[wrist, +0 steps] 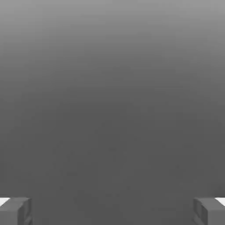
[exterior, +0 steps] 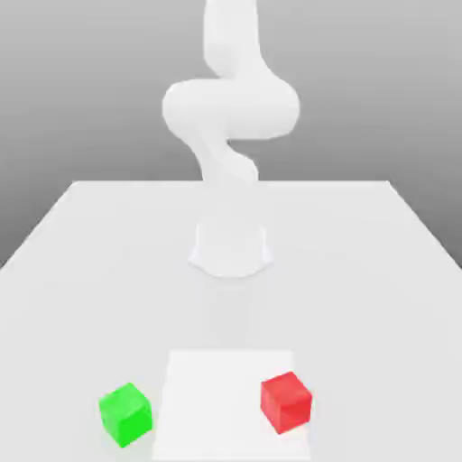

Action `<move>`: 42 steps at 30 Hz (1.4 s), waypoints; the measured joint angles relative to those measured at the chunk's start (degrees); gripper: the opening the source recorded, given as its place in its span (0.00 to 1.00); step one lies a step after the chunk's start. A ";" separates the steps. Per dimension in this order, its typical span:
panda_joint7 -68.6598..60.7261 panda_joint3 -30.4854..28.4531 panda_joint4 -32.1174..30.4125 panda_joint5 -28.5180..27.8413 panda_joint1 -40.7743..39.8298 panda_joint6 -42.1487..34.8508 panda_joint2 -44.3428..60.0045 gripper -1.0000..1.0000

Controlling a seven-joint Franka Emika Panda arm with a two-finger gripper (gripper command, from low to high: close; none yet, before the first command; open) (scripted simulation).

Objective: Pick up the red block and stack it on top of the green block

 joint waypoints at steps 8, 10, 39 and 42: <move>-6.32 -0.56 -5.71 1.13 3.78 7.96 16.99 0.50; -7.77 -0.63 -7.11 1.27 4.69 9.91 21.15 0.50; -14.83 0.89 -15.41 -0.88 7.91 25.83 51.73 0.00; -14.93 -1.16 -15.25 -0.34 5.67 21.55 47.63 0.00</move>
